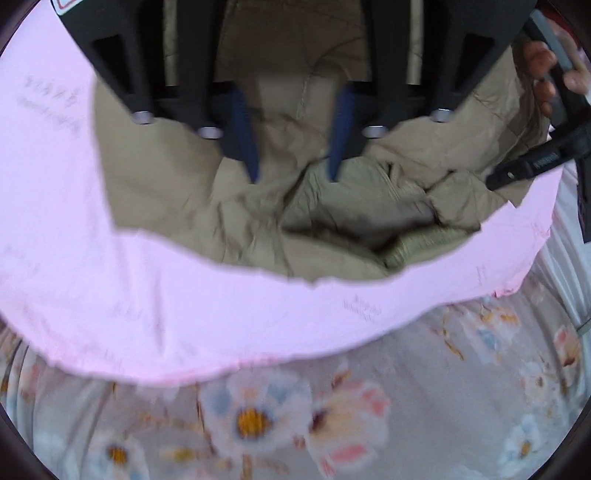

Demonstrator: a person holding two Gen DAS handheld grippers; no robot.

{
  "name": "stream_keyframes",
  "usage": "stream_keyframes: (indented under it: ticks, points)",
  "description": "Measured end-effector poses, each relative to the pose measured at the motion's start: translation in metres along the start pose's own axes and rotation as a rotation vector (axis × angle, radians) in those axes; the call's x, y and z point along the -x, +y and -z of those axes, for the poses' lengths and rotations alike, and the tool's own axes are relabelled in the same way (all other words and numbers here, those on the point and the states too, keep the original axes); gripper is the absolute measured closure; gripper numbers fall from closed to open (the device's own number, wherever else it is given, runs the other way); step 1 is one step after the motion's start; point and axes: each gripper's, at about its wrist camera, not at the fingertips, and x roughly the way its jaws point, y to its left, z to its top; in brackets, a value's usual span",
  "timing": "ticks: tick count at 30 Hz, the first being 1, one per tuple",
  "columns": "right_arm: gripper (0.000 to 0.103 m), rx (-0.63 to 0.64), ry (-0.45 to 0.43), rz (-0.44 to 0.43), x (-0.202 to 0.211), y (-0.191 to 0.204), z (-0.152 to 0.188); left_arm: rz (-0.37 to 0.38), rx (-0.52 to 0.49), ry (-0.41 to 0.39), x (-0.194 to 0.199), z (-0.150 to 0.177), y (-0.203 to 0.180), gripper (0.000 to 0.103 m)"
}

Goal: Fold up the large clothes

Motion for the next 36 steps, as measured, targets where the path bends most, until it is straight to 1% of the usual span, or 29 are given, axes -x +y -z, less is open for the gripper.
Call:
stream_keyframes:
  ticks: [1,3,5,6,7,8,10,11,12,13,14,15,16,17,18,19,20,21,23,25,29,32,36]
  points:
    - [0.045,0.035,-0.033,0.011,0.007,0.006,-0.005,0.011,0.017,-0.026,0.007,-0.009,0.002,0.032]
    - [0.044,0.110,-0.038,0.007,0.005,0.022,-0.016,0.038,0.046,-0.049,0.013,-0.031,0.004,0.031]
    - [0.044,0.151,-0.037,0.006,-0.006,0.034,-0.026,0.098,0.113,-0.033,0.005,-0.057,0.005,0.031]
    - [0.044,0.150,-0.032,-0.006,-0.013,0.038,-0.031,0.118,0.144,-0.024,0.000,-0.065,0.005,0.031]
    - [0.048,0.131,-0.024,-0.028,-0.020,0.040,-0.037,0.139,0.178,-0.010,-0.006,-0.073,0.006,0.031]
    - [0.050,0.084,-0.019,-0.062,-0.026,0.039,-0.044,0.172,0.222,0.014,-0.016,-0.082,0.005,0.031]
    - [0.061,-0.053,-0.029,-0.138,-0.034,0.029,-0.057,0.201,0.259,0.061,-0.034,-0.093,0.002,0.032]
    - [0.063,-0.129,-0.025,-0.171,-0.042,0.022,-0.063,0.191,0.270,0.076,-0.043,-0.094,-0.001,0.033]
    - [0.068,-0.189,-0.013,-0.195,-0.050,0.015,-0.066,0.158,0.276,0.089,-0.055,-0.094,-0.004,0.033]
    - [0.075,-0.238,0.048,-0.201,-0.073,0.008,-0.068,0.121,0.259,0.110,-0.066,-0.091,-0.007,0.039]
    - [0.079,-0.208,0.095,-0.194,-0.083,0.010,-0.066,0.091,0.237,0.130,-0.074,-0.086,-0.009,0.045]
    - [0.085,-0.142,0.152,-0.183,-0.094,0.016,-0.061,0.055,0.201,0.170,-0.086,-0.080,-0.012,0.049]
    - [0.089,-0.086,0.182,-0.170,-0.097,0.020,-0.055,0.026,0.160,0.202,-0.094,-0.072,-0.014,0.058]
    - [0.090,-0.017,0.197,-0.144,-0.097,0.025,-0.048,-0.023,0.091,0.219,-0.099,-0.061,-0.017,0.066]
    - [0.095,0.036,0.194,-0.113,-0.095,0.028,-0.043,-0.058,0.030,0.216,-0.099,-0.053,-0.019,0.070]
    - [0.097,0.069,0.187,-0.075,-0.092,0.027,-0.039,-0.087,-0.030,0.205,-0.098,-0.045,-0.021,0.074]
    - [0.097,0.072,0.183,-0.054,-0.090,0.024,-0.037,-0.104,-0.075,0.195,-0.096,-0.037,-0.022,0.074]
    - [0.099,0.055,0.180,-0.035,-0.090,0.020,-0.036,-0.112,-0.098,0.186,-0.094,-0.031,-0.022,0.074]
    - [0.101,0.020,0.185,-0.026,-0.095,0.012,-0.036,-0.136,-0.144,0.153,-0.094,-0.021,-0.025,0.074]
    - [0.101,0.011,0.188,-0.016,-0.101,0.012,-0.036,-0.153,-0.158,0.126,-0.095,-0.016,-0.026,0.074]
    - [0.101,0.078,0.172,0.053,-0.104,0.022,-0.029,-0.203,-0.198,0.056,-0.095,-0.004,-0.032,0.074]
    - [0.101,0.117,0.164,0.091,-0.104,0.028,-0.027,-0.232,-0.223,0.038,-0.097,-0.003,-0.036,0.074]
    - [0.101,0.131,0.162,0.107,-0.104,0.029,-0.026,-0.249,-0.236,0.027,-0.098,-0.003,-0.038,0.074]
